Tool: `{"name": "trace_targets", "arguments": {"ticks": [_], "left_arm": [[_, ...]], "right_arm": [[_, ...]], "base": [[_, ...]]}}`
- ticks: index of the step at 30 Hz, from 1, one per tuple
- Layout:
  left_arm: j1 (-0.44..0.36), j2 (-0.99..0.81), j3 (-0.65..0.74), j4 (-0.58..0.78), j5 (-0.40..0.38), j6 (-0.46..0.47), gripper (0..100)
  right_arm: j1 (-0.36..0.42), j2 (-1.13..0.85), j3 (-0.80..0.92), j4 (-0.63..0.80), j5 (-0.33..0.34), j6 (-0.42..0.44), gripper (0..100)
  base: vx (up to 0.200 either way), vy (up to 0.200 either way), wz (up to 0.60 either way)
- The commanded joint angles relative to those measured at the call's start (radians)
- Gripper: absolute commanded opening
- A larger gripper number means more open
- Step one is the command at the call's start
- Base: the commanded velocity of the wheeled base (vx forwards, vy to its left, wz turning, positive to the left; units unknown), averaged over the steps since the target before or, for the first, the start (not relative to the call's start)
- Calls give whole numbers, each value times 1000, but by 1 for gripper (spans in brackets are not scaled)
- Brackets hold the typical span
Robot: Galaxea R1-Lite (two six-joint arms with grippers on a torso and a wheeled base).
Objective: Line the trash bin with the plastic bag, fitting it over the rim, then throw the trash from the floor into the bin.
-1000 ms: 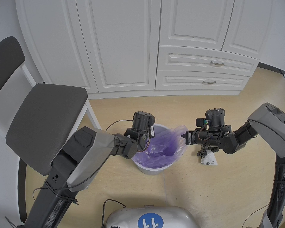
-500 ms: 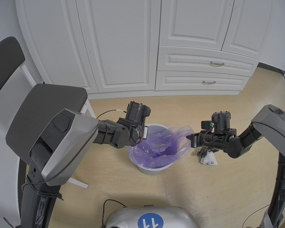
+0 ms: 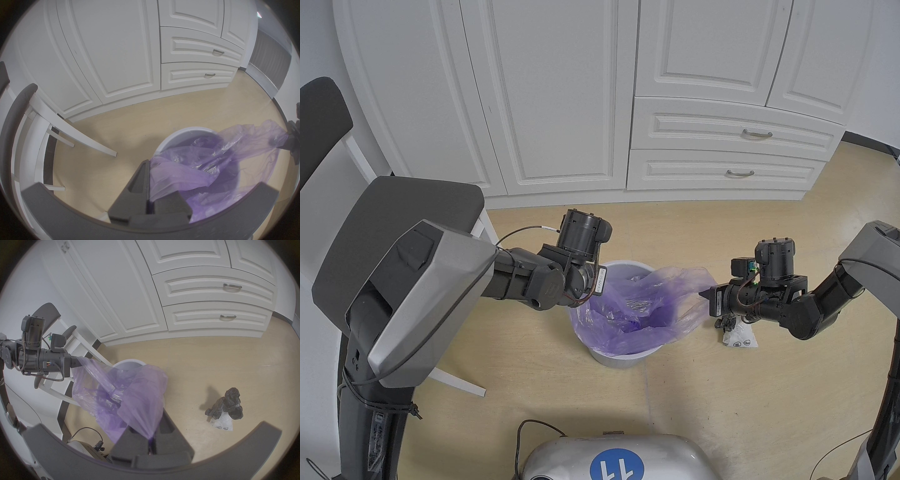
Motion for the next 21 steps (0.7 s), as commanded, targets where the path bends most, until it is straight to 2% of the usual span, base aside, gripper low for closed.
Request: {"name": "trace_targets", "arguments": {"ticks": [1, 21], "left_arm": [[2, -7, 5, 0, 1, 1, 0], [32, -58, 84, 4, 2, 12, 0]], "right_arm": [[-2, -7, 4, -1, 1, 0, 0], [-2, -11, 12, 13, -25, -37, 0]], "base": [[0, 0, 0], [0, 0, 0]]}}
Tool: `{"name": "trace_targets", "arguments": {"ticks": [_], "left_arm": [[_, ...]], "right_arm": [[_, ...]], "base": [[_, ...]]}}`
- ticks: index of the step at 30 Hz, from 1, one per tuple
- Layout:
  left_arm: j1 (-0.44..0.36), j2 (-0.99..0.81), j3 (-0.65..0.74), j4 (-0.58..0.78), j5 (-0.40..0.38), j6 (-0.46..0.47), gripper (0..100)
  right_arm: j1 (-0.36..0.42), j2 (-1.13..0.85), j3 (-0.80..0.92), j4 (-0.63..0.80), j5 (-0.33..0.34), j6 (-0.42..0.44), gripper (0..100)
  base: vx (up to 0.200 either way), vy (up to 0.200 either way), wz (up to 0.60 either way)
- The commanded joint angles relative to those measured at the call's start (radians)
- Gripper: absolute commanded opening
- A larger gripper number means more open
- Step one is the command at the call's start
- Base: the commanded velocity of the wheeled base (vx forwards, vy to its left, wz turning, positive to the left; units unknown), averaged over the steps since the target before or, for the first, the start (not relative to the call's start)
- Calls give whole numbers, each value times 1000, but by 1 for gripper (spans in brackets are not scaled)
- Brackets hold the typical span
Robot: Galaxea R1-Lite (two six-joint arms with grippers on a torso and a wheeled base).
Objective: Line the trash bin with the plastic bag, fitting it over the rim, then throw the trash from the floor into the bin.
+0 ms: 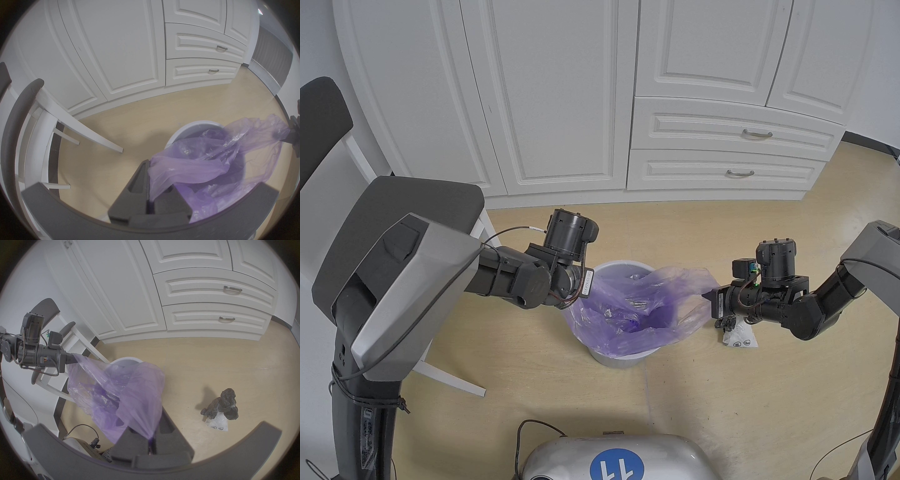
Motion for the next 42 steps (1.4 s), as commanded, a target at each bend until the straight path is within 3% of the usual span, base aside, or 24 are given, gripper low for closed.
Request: {"name": "trace_targets", "arguments": {"ticks": [1, 22, 31, 36, 42], "left_arm": [[5, -13, 6, 1, 1, 0, 0], [34, -71, 58, 61, -4, -11, 0], [38, -119, 175, 54, -7, -37, 0], [40, -131, 234, 49, -11, -33, 0], [66, -151, 279, 50, -13, -28, 0]], "right_arm": [[0, -1, 1, 0, 0, -1, 0], [-3, -75, -30, 155, -91, -13, 0], [-3, -124, -15, 351, -92, -135, 0], [4, -127, 10, 376, -94, -182, 0], [-29, -133, 58, 378, -94, -326, 0]], "base": [[0, 0, 0], [0, 0, 0], [0, 0, 0], [0, 0, 0], [0, 0, 0]]}}
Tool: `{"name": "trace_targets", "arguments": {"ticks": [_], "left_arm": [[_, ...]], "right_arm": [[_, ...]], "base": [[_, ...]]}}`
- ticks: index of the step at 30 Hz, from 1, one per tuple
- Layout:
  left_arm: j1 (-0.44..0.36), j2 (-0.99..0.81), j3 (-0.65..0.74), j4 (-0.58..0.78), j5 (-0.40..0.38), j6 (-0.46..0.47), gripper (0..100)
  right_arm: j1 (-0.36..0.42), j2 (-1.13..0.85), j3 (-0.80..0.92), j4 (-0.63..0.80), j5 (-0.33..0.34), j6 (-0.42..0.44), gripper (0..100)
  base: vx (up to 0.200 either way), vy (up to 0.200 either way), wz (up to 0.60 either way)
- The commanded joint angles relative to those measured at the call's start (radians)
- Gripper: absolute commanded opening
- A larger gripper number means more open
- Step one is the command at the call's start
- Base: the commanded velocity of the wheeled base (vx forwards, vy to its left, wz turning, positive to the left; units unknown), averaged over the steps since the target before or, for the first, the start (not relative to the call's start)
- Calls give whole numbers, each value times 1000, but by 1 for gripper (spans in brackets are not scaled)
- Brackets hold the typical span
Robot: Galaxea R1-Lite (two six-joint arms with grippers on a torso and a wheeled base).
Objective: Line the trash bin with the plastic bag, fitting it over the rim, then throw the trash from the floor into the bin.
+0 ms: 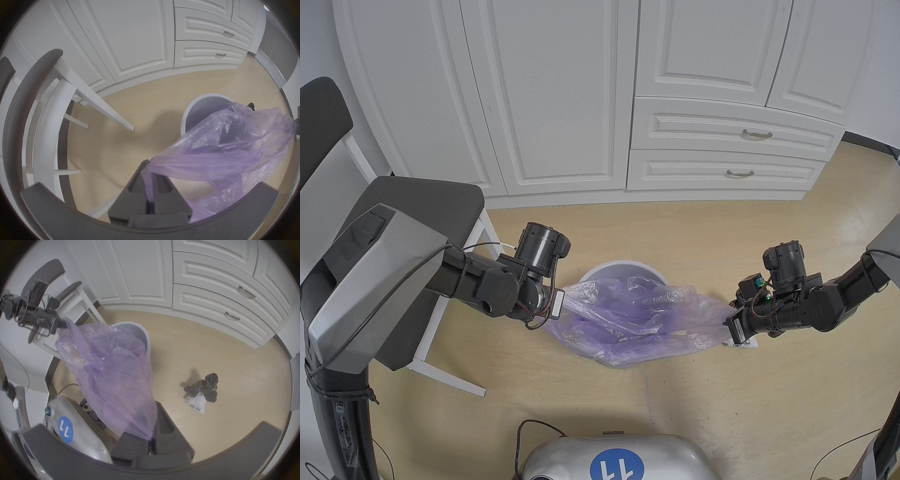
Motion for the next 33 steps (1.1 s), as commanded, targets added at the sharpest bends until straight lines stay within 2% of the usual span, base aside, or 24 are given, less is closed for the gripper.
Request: {"name": "trace_targets", "arguments": {"ticks": [1, 6, 19, 22, 27, 32, 33], "left_arm": [[19, -25, 44, -2, 1, 3, 0], [27, -28, 74, -7, 1, 3, 0], [24, -25, 128, -14, 1, -2, 0], [24, -14, 156, -62, -1, -3, 0], [21, 60, 180, -185, 5, 1, 0], [29, 156, 133, -300, 7, 3, 0], [29, 156, 133, -300, 7, 3, 0]], "right_arm": [[-29, -8, 35, 1, -1, -77, 0], [-40, -2, 53, 1, -30, -134, 0], [-29, 6, 78, 1, -37, -178, 0], [-11, 32, 79, -4, -37, -177, 0], [34, 138, 29, -17, -63, -131, 0], [72, 248, -28, -86, -80, -16, 0], [72, 248, -28, -86, -80, -16, 0]], "base": [[0, 0, 0], [0, 0, 0], [0, 0, 0], [0, 0, 0], [0, 0, 0], [0, 0, 0], [0, 0, 0]]}}
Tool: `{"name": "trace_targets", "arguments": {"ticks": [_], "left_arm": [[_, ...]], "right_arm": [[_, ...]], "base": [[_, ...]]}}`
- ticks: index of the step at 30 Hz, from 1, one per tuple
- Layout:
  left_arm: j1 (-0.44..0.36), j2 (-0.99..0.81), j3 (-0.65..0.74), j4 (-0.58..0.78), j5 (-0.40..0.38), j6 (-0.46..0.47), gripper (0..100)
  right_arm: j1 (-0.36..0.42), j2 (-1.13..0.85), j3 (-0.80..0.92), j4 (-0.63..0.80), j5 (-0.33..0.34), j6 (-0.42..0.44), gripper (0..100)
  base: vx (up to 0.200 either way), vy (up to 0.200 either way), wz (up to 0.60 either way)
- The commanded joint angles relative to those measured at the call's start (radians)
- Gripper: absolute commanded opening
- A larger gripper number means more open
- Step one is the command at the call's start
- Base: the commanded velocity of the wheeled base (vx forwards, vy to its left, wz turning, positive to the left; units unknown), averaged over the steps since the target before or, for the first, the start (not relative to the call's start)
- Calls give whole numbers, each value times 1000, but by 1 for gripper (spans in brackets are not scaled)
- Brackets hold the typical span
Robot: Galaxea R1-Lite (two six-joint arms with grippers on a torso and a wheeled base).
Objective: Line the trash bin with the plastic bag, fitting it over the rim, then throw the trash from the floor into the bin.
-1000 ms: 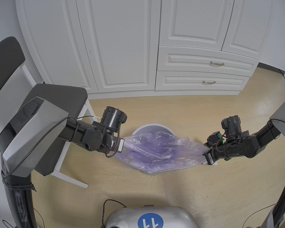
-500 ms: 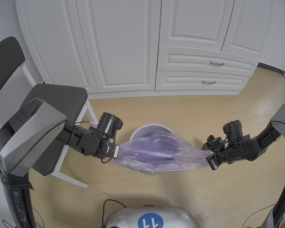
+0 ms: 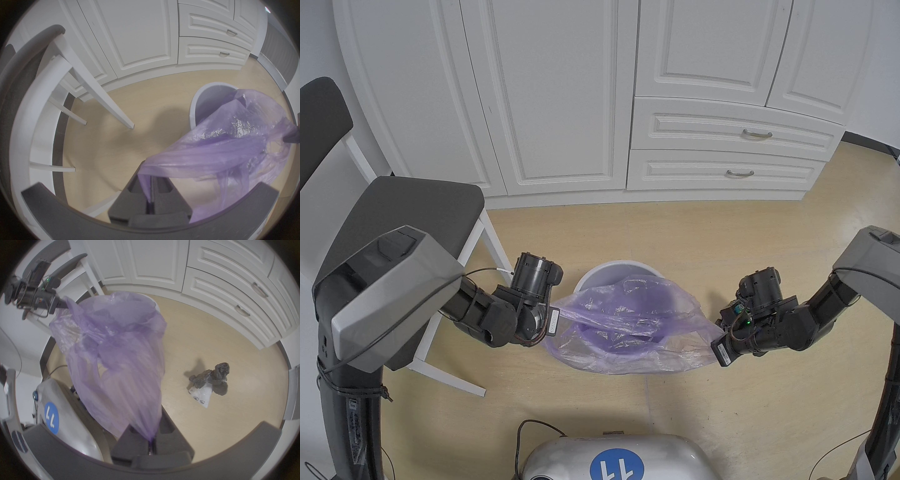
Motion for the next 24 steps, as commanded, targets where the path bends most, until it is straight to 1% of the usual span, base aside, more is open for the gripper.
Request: {"name": "trace_targets", "arguments": {"ticks": [1, 2, 4, 5, 7, 10, 11, 13, 18, 19, 20, 21, 24], "left_arm": [[4, 90, -28, -33, 2, 0, 0], [14, 134, -84, -53, 3, -1, 0], [19, 156, -124, -53, 3, -3, 0], [21, 157, -126, -53, 3, -3, 0], [30, 182, -178, -53, 5, -11, 0], [31, 185, -199, -53, 5, -29, 0], [31, 174, -193, -50, 5, -52, 0], [30, 145, -179, -36, 5, -60, 0], [19, 32, -46, -13, 2, -52, 0], [5, -19, 15, 13, -7, -50, 0], [5, -24, 20, 16, -7, -50, 0], [-7, -65, 74, 53, -14, -49, 0], [-19, -88, 109, 80, -32, -50, 0]], "right_arm": [[30, 106, -42, -32, -7, 39, 0], [43, 166, -72, -105, -15, 106, 0], [44, 195, -92, -133, -27, 134, 0], [44, 198, -92, -134, -28, 136, 0], [44, 214, -105, -148, -41, 148, 0], [43, 209, -100, -148, -41, 148, 0], [39, 203, -95, -148, -41, 146, 0], [35, 195, -89, -148, -42, 143, 0], [24, 169, -65, -148, -42, 129, 0], [18, 154, -53, -144, -42, 113, 0], [18, 152, -51, -144, -42, 111, 0], [10, 134, -34, -137, -41, 82, 0], [7, 125, -14, -134, -41, 45, 0]], "base": [[0, 0, 0], [0, 0, 0], [0, 0, 0], [0, 0, 0], [0, 0, 0], [0, 0, 0], [0, 0, 0], [0, 0, 0], [0, 0, 0], [0, 0, 0], [0, 0, 0], [0, 0, 0], [0, 0, 0]]}}
